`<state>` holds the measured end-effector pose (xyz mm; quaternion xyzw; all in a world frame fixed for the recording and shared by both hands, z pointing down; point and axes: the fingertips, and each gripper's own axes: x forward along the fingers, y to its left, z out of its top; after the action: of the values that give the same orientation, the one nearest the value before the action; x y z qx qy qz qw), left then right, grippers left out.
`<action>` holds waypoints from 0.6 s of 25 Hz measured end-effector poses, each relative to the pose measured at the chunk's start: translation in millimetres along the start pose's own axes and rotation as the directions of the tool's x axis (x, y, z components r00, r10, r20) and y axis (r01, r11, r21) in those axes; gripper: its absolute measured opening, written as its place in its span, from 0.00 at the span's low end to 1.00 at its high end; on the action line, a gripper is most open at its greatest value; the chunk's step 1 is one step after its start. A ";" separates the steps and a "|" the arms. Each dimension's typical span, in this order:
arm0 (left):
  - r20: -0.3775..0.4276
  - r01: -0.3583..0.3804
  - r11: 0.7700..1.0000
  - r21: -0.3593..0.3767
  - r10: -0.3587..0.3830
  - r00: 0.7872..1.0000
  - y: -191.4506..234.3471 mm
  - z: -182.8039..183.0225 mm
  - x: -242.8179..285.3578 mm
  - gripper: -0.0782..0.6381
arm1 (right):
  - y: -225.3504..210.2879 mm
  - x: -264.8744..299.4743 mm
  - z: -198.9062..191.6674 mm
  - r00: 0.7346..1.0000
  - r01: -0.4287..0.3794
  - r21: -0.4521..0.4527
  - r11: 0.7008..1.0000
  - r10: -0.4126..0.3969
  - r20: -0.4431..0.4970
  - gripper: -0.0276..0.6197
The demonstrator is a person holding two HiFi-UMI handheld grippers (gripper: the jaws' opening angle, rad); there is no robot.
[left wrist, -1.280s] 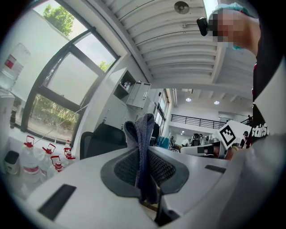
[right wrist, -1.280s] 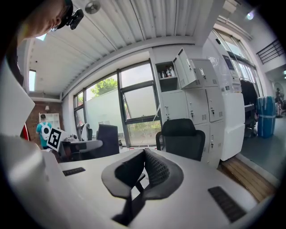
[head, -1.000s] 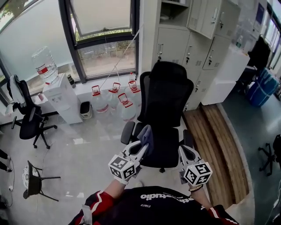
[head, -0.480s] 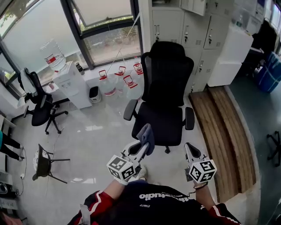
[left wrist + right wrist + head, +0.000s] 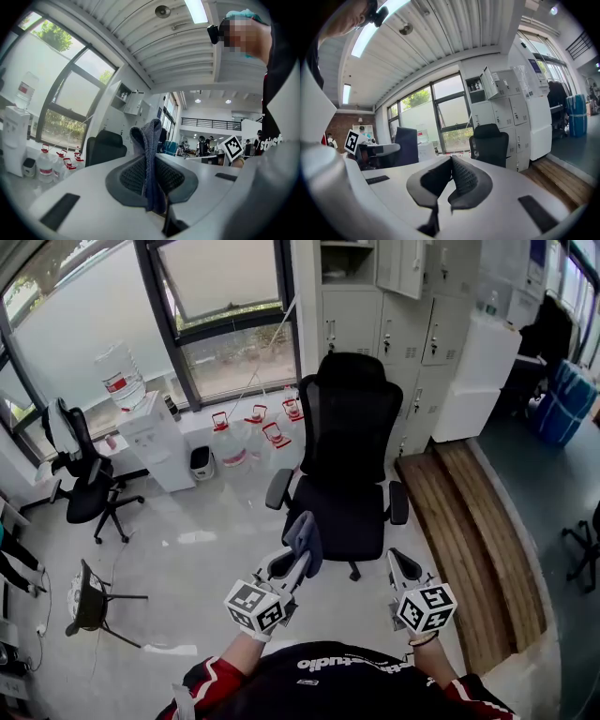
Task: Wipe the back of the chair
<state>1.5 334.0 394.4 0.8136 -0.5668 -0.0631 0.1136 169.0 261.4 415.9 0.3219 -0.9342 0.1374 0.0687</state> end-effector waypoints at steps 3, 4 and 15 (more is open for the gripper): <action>0.011 -0.027 1.000 0.015 0.026 1.000 9.8 6.0 -37.5 0.18 | 29.1 -8.0 1.6 0.999 0.034 -0.015 0.999 -0.034 0.028 0.06; 0.020 -0.037 0.999 0.018 0.036 0.999 13.1 7.4 -51.3 0.18 | 39.2 -11.6 0.5 0.998 0.045 -0.018 0.999 -0.045 0.037 0.06; 0.046 -0.007 0.999 0.040 0.005 0.999 3.7 5.3 -131.2 0.18 | 115.1 -65.8 -29.4 0.991 0.117 -0.020 0.993 -0.115 0.061 0.06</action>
<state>-48.9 455.1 386.8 0.8122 -0.5729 -0.0702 0.0844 150.3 395.5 405.1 0.3787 -0.9172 0.1124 0.0523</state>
